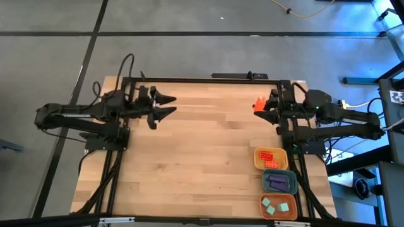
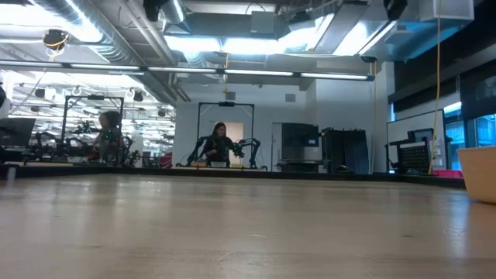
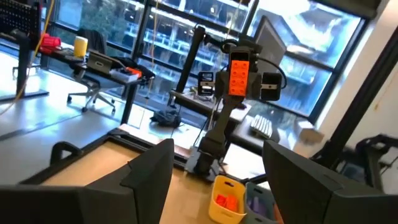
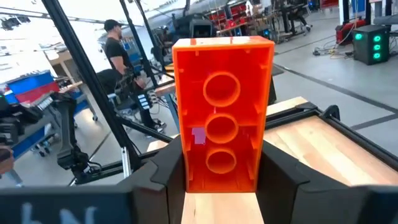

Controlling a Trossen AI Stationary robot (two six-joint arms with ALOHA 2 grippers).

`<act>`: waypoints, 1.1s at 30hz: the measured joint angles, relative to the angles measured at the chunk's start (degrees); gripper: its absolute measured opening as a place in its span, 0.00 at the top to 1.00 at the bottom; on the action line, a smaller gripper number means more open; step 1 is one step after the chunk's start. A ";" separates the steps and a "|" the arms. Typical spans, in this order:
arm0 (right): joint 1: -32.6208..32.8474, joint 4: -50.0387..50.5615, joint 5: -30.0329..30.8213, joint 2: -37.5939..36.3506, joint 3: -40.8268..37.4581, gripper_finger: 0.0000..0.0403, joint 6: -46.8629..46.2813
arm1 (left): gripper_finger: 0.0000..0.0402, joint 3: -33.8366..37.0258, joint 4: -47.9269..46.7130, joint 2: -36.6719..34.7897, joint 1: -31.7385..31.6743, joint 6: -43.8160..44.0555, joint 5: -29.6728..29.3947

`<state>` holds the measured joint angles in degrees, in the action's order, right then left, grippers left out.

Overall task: Sort & place blocks by color
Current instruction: Put the orange game piece into the yellow bin

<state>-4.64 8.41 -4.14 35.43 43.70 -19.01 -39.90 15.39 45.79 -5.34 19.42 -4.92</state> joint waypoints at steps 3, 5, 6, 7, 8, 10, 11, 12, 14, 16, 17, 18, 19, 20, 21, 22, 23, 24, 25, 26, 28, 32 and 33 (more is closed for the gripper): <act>0.00 -0.57 0.01 -0.22 0.00 0.65 0.04 | 0.43 1.93 1.09 -1.06 0.54 1.05 -0.42; 0.00 -0.52 0.00 -0.23 0.00 0.65 0.03 | 0.46 1.93 1.08 -1.06 0.54 1.07 -0.25; 0.00 -0.50 0.02 -0.23 0.00 0.65 0.00 | 0.49 1.93 1.08 -1.06 0.54 1.05 0.14; 0.00 -0.39 0.02 -0.23 0.00 0.65 0.00 | 0.52 1.93 1.00 -1.07 0.54 1.04 0.87; 0.00 -0.40 0.01 -0.23 0.00 0.65 0.01 | 0.56 1.93 0.97 -1.08 0.52 1.03 1.74; 0.00 -0.44 0.02 -0.23 0.00 0.65 0.00 | 0.68 1.93 0.29 -1.08 0.54 1.03 2.99; 0.00 -0.43 0.02 -0.23 0.00 0.65 0.00 | 0.75 1.93 -0.03 -1.06 0.54 1.03 3.50; 0.00 -0.44 0.02 -0.23 0.00 0.65 0.00 | 0.83 1.93 -0.19 -1.06 0.54 1.00 4.06; 0.00 -0.42 0.02 -0.23 0.00 0.65 0.03 | 0.95 1.93 -0.15 -1.08 0.54 0.26 4.65; 0.00 -0.44 0.02 -0.23 0.00 0.65 0.04 | 0.97 1.93 -0.26 -1.33 0.54 -0.34 4.52; 0.00 -0.42 0.02 -0.23 0.00 0.65 0.03 | 0.98 1.93 -0.22 -1.55 0.54 -0.43 4.45; 0.00 -0.44 0.02 -0.23 0.00 0.65 0.01 | 0.99 1.93 -0.17 -1.73 0.54 -0.47 4.43; 0.00 -0.43 0.02 -0.23 0.00 0.65 0.02 | 0.99 1.93 -0.15 -1.80 0.54 -0.48 4.41; 0.00 -0.42 0.00 -0.21 0.00 0.65 0.01 | 0.99 1.93 -0.18 -1.79 0.54 -0.48 4.39; 0.00 -0.41 0.00 -0.21 0.00 0.65 -0.08 | 0.99 1.93 -0.24 -1.75 0.54 -0.48 4.22; 0.00 -0.43 0.00 -0.06 0.00 0.65 -0.42 | 1.00 1.93 -0.23 -1.75 0.54 -0.49 4.04; 0.00 -0.14 0.00 0.34 0.11 0.65 -1.19 | 1.00 1.93 -0.19 -1.77 0.54 -0.50 3.96; 0.00 1.30 -0.16 0.93 0.75 0.65 -1.97 | 1.00 1.93 -0.18 -1.78 0.54 -0.50 3.94; 0.11 3.27 -0.91 2.00 1.85 0.65 -3.02 | 1.00 1.93 -0.20 -1.76 0.54 -0.50 3.93; 0.39 6.35 -2.34 3.33 3.40 0.65 -3.72 | 1.00 1.93 -0.21 -1.76 0.54 -0.50 3.93; 1.77 15.77 -4.94 6.61 6.91 0.65 -5.75 | 1.00 1.93 -0.17 -1.76 0.54 -0.47 3.95; 6.87 36.64 -8.56 13.32 11.78 0.65 -7.97 | 1.00 1.93 -0.20 -1.74 0.54 -0.46 3.93; 8.35 40.74 -9.49 14.56 11.91 0.65 -9.10 | 1.00 1.93 -0.21 -1.74 0.54 -0.46 3.89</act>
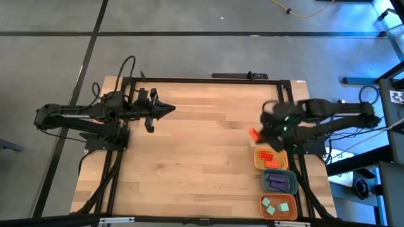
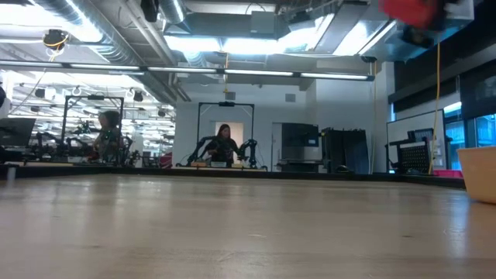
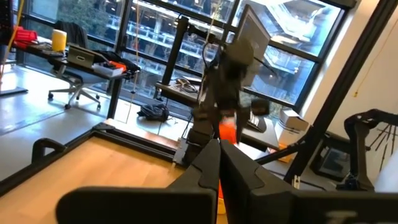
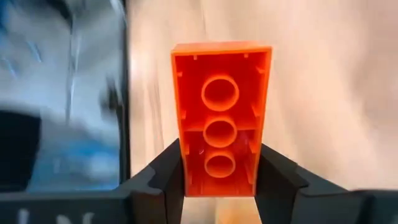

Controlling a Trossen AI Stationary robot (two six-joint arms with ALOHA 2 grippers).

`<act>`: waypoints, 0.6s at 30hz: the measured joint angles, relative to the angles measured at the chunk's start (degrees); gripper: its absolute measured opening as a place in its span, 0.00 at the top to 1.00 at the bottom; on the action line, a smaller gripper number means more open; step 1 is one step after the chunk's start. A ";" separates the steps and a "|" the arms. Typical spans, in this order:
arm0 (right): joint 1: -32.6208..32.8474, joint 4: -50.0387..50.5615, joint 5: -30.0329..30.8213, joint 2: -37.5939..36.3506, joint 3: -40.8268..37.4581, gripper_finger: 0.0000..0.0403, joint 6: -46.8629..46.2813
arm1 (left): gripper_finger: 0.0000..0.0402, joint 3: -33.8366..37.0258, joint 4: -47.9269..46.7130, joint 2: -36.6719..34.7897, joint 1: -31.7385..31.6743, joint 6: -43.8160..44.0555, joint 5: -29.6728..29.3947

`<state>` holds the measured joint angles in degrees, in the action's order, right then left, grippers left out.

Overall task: Sort & place blocks by color
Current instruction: Put the orange game piece into the yellow bin

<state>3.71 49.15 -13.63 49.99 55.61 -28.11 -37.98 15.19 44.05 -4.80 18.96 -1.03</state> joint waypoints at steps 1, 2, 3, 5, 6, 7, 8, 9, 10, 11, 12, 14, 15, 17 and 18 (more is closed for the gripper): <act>1.58 3.60 -0.89 1.15 -0.29 0.65 -1.24 | 1.00 0.00 -0.01 0.00 0.00 0.00 -0.20; 3.23 6.35 -2.09 1.99 -1.11 0.65 -3.02 | 1.00 0.00 0.01 0.00 0.00 0.00 -0.54; 5.06 8.55 -3.33 2.57 -2.20 0.65 -4.82 | 1.00 0.00 0.01 0.00 0.00 0.01 -0.85; 9.00 9.84 -5.89 2.83 -4.72 0.65 -8.55 | 1.00 0.00 -0.01 0.00 -0.02 -0.02 -1.04; 11.21 10.00 -6.74 2.79 -6.01 0.65 -10.62 | 1.00 0.00 -0.03 0.00 0.00 -0.02 -1.04; 13.29 10.37 -7.48 2.65 -7.46 0.65 -12.64 | 1.00 0.00 -0.01 0.00 0.00 -0.02 -1.04; 15.40 10.95 -7.67 2.53 -8.74 0.65 -14.91 | 1.00 0.00 -0.03 0.00 0.00 0.00 -1.04; 17.43 10.98 -7.68 2.48 -9.96 0.65 -17.07 | 1.00 0.00 -0.07 0.00 0.00 -0.02 -1.04; 19.30 10.56 -7.65 2.47 -10.99 0.65 -19.25 | 1.00 0.00 -0.07 0.00 -0.01 -0.01 -1.04; 20.98 10.31 -7.53 2.48 -12.00 0.65 -21.23 | 1.00 0.00 -0.08 0.00 0.00 -0.02 -1.04; 22.44 10.35 -7.30 2.62 -12.97 0.65 -23.23 | 1.00 0.00 -0.09 0.00 0.00 -0.02 -1.04; 24.85 10.48 -5.13 3.14 -14.70 0.65 -27.25 | 1.00 0.00 -0.12 0.00 0.00 -0.02 -1.04; 25.68 10.44 -3.65 3.32 -15.52 0.65 -29.47 | 1.00 0.00 -0.14 0.00 0.00 -0.02 -1.04; 26.76 10.16 -0.39 4.13 -16.82 0.65 -33.65 | 1.00 0.00 -0.14 0.00 0.00 -0.02 -1.04; 27.01 9.92 1.11 4.74 -17.36 0.65 -35.34 | 1.00 0.00 -0.14 0.00 0.00 -0.02 -1.04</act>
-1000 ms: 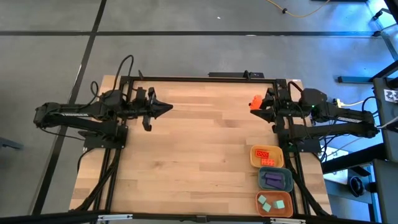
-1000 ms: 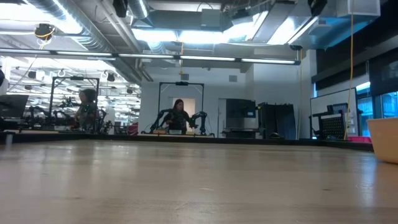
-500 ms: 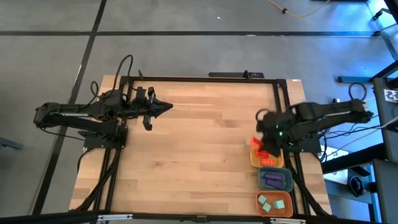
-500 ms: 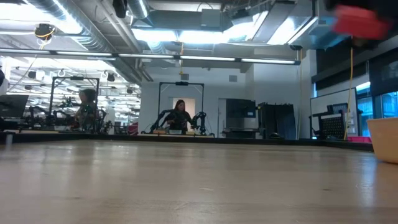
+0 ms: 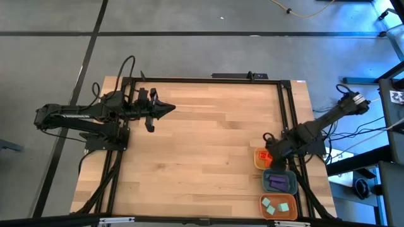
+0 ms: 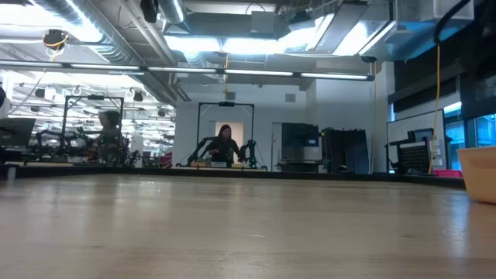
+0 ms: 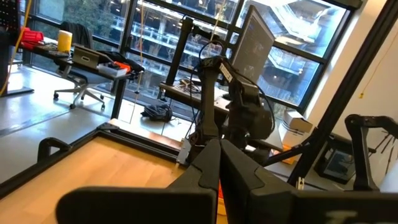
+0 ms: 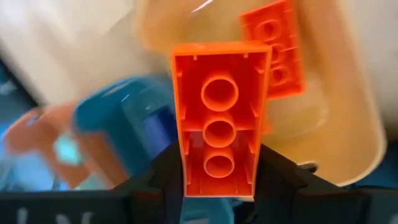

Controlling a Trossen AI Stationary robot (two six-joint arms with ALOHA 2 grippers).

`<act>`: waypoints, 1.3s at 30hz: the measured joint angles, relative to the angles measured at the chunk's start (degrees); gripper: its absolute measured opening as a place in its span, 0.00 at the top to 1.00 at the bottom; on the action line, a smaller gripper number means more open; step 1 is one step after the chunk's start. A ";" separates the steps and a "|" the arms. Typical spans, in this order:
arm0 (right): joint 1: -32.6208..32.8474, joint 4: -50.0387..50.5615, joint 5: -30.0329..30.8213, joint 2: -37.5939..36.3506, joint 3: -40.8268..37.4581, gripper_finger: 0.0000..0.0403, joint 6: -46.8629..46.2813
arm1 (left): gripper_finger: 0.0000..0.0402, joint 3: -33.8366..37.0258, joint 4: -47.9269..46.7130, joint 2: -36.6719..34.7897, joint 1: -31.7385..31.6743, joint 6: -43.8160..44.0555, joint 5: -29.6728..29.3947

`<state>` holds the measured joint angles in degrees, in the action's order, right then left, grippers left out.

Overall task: Sort & place blocks by color
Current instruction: Put the orange game piece into the yellow bin, then return to Home Position

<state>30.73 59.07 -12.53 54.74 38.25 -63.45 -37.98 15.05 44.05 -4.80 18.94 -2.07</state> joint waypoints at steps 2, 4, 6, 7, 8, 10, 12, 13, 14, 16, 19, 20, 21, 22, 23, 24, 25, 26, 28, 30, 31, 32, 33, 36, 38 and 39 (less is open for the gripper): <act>0.25 0.04 2.19 1.21 -0.56 0.65 -2.31 | 1.00 -0.01 0.00 0.00 0.00 0.00 0.00; 0.26 -0.57 3.30 2.70 -0.97 0.65 -2.30 | 1.00 -0.02 -0.02 0.01 -0.01 -0.01 0.00; 0.27 -0.90 3.90 4.29 -1.16 0.65 -1.21 | 1.00 -0.02 0.00 0.00 -0.07 -0.02 0.02; 0.30 -1.29 4.21 5.17 -1.17 0.65 0.15 | 1.00 -0.02 -0.02 0.00 -0.07 -0.02 0.00; 0.30 -1.59 4.58 6.05 -1.17 0.65 2.16 | 1.00 -0.02 -0.02 0.00 -0.07 -0.02 0.00; 0.30 -1.42 6.33 7.84 -1.17 0.65 5.63 | 1.00 -0.02 0.00 0.00 -0.07 -0.02 0.00; 0.30 -1.44 8.20 9.72 -1.17 0.65 8.35 | 1.00 -0.02 -0.03 0.00 -0.07 -0.02 0.00; 0.30 -1.47 8.51 10.63 -1.17 0.65 9.65 | 1.00 -0.02 -0.01 0.00 -0.07 -0.02 0.00; 0.30 -1.62 8.58 11.51 -1.17 0.65 10.88 | 1.00 -0.02 0.00 0.00 -0.07 -0.02 0.00; 0.30 -2.11 8.56 13.34 -1.19 0.65 12.79 | 1.00 -0.02 -0.02 0.00 -0.07 -0.04 0.01; 0.30 -2.66 8.57 15.39 -1.19 0.64 14.35 | 1.00 -0.02 -0.02 0.00 -0.07 -0.04 0.00; 0.30 -2.79 8.61 15.83 -1.19 0.63 14.61 | 1.00 -0.02 -0.02 0.00 -0.07 -0.04 0.00; 0.30 -2.96 8.81 16.15 -1.19 0.61 15.17 | 1.00 -0.02 0.00 0.00 -0.07 -0.04 0.00; 0.30 -3.29 8.84 16.51 -1.19 0.60 15.83 | 1.00 -0.02 -0.01 0.00 -0.07 -0.04 0.01; 0.30 -3.71 8.84 16.73 -1.19 0.58 16.22 | 1.00 -0.02 -0.02 0.00 -0.07 -0.04 0.02; 0.30 -4.05 8.85 16.85 -1.19 0.57 16.68 | 1.00 -0.02 -0.01 0.00 -0.07 -0.04 0.01; 0.30 -4.17 8.84 16.88 -1.19 0.55 17.18 | 1.00 -0.02 0.00 0.00 -0.07 -0.04 0.02; 0.30 -4.13 8.86 16.90 -1.19 0.54 17.33 | 1.00 -0.02 -0.02 0.00 -0.07 -0.04 0.02; 0.30 -4.13 9.01 16.85 -1.19 0.52 17.29 | 1.00 -0.02 0.00 0.00 -0.07 -0.04 0.02; 0.30 -4.11 9.01 16.77 -1.19 0.49 17.23 | 1.00 -0.02 0.00 0.00 -0.07 -0.04 0.02; 0.30 -4.10 9.00 16.77 -1.19 0.48 17.23 | 1.00 -0.02 0.00 0.00 -0.07 -0.04 0.02; 0.30 -4.06 9.00 16.77 -1.17 0.46 17.26 | 1.00 -0.02 0.00 0.00 -0.07 -0.04 0.02; 0.30 -3.67 9.00 16.77 -0.98 0.45 17.31 | 1.00 -0.02 0.00 0.00 -0.07 -0.06 0.02; 0.28 -1.79 8.97 16.77 0.72 0.44 17.41 | 1.00 -0.02 0.00 0.00 -0.07 -0.07 0.02; 0.28 2.29 8.33 16.67 2.71 0.43 18.40 | 1.00 -0.02 0.00 0.00 -0.07 -0.07 0.02; 0.26 4.79 7.39 16.23 3.65 0.43 19.53 | 1.00 -0.02 0.00 0.00 -0.07 -0.05 0.02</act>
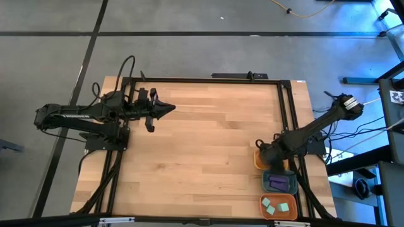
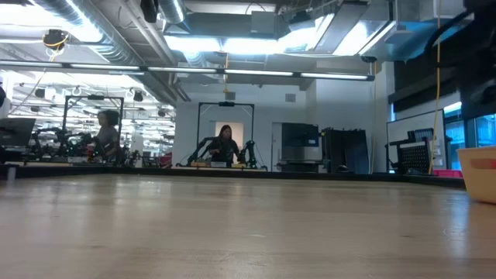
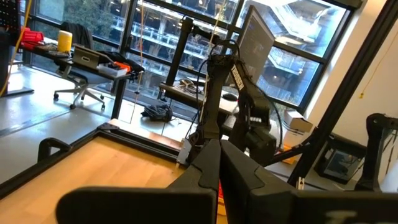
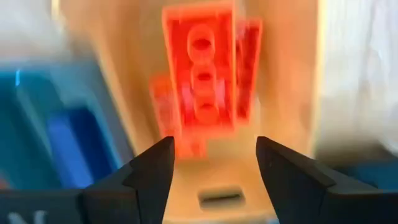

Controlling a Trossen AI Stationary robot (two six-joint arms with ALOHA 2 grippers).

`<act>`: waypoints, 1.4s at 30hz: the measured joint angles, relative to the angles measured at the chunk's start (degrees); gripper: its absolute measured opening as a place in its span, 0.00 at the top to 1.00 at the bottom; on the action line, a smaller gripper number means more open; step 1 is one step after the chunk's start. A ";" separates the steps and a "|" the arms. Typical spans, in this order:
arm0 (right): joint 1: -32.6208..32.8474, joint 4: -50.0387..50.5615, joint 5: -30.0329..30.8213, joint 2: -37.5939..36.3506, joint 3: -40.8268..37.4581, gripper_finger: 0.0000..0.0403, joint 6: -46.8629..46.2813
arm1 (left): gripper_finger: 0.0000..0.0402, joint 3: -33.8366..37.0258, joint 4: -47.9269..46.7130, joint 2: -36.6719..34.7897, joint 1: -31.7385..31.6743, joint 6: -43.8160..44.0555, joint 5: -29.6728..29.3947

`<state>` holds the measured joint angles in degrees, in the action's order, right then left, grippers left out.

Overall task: Sort & place blocks by color
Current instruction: Return to Home Position

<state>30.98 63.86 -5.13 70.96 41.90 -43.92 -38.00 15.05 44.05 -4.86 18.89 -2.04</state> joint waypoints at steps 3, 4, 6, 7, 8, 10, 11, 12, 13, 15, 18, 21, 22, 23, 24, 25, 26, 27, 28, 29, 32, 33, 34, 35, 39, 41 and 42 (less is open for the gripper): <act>0.42 6.77 -2.52 -3.53 2.85 0.43 1.84 | 1.00 0.00 -0.08 -0.20 0.00 0.01 0.00; 0.76 8.47 -3.18 -5.51 3.43 0.43 2.01 | 1.00 0.00 -0.29 -0.67 0.00 0.01 0.00; 1.22 9.66 -4.01 -10.55 4.12 0.43 0.21 | 1.00 -0.10 0.23 -1.62 0.00 -0.01 0.00; 1.47 9.13 -4.01 -13.36 4.19 0.44 -1.96 | 1.00 -0.13 0.18 -2.09 0.00 0.00 0.00; 1.65 8.30 -3.91 -16.34 4.17 0.44 -4.35 | 1.00 -0.11 -0.08 -2.56 0.00 -0.01 0.00; 1.69 4.34 -2.12 -21.76 3.53 0.44 -9.17 | 1.00 -0.11 -0.08 -3.53 0.00 -0.01 0.00; 1.67 1.32 -0.10 -24.01 2.97 0.44 -11.23 | 1.00 -0.11 0.03 -3.96 0.00 -0.01 0.00; 1.48 -2.31 2.40 -26.00 2.33 0.44 -12.82 | 1.00 -0.11 0.03 -4.40 0.00 -0.03 0.00; 1.06 -6.50 5.59 -27.41 1.61 0.44 -13.74 | 1.00 -0.11 -0.15 -4.85 0.00 -0.08 0.00; -0.88 -15.80 11.73 -28.69 0.29 0.44 -13.12 | 1.00 -0.11 -0.16 -5.62 0.00 -0.38 0.00; -6.09 -28.58 17.48 -27.84 -1.08 0.44 -7.25 | 1.00 -0.09 -0.59 -6.32 0.00 -0.56 0.00; -12.50 -42.06 18.56 -26.67 -0.87 0.44 2.63 | 1.00 -0.09 -0.59 -6.32 0.00 -0.56 0.00; -14.54 -46.18 18.55 -26.40 -0.55 0.45 6.14 | 1.00 -0.09 -0.60 -6.29 0.00 -0.56 0.00; -16.45 -49.91 18.31 -26.26 -0.15 0.45 9.48 | 1.00 -0.09 -0.63 -6.32 0.00 -0.56 0.02; -18.35 -52.90 17.52 -26.29 0.24 0.46 12.79 | 1.00 -0.09 -0.66 -6.32 0.00 -0.55 0.20; -20.15 -55.43 16.94 -26.37 0.79 0.48 15.55 | 1.00 -0.09 -0.83 -6.34 0.00 -0.54 0.70; -21.74 -57.64 16.40 -26.54 1.40 0.49 17.91 | 1.00 -0.09 -1.12 -6.33 0.00 -0.54 1.16; -23.20 -58.94 15.51 -26.83 1.88 0.51 19.77 | 1.00 -0.04 -1.33 -6.32 0.01 -0.54 1.45; -24.47 -59.18 14.94 -27.03 2.28 0.53 21.01 | 1.00 -0.04 -1.50 -6.32 0.02 -0.54 1.59; -25.47 -59.16 14.22 -27.02 2.51 0.55 22.02 | 1.00 -0.04 -1.67 -6.32 0.00 -0.54 1.57; -27.10 -58.22 12.07 -27.31 2.55 0.63 24.15 | 1.00 -0.04 -2.79 -6.32 0.00 -0.52 1.61; -27.29 -58.21 11.58 -27.40 2.55 0.67 24.72 | 1.00 -0.04 -3.00 -6.32 0.02 -0.52 1.63; -27.30 -58.40 11.16 -27.64 2.55 0.72 24.83 | 1.00 -0.04 -3.04 -6.32 0.01 -0.52 1.64; -27.30 -58.58 10.65 -27.86 2.55 0.78 24.88 | 1.00 -0.04 -3.02 -6.32 0.01 -0.52 1.65; -27.30 -59.88 6.40 -28.44 2.55 0.97 26.05 | 1.00 -0.04 -3.04 -6.32 0.00 -0.52 1.75; -27.30 -60.49 5.88 -28.64 2.55 0.99 25.98 | 1.00 -0.04 -3.04 -6.32 0.00 -0.52 1.75; -27.30 -60.36 5.86 -28.74 2.55 0.99 26.01 | 1.00 -0.04 -3.04 -6.32 0.00 -0.52 1.75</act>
<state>3.68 3.49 0.73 42.23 44.45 -17.91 -38.04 12.01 37.74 -4.86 18.37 -0.30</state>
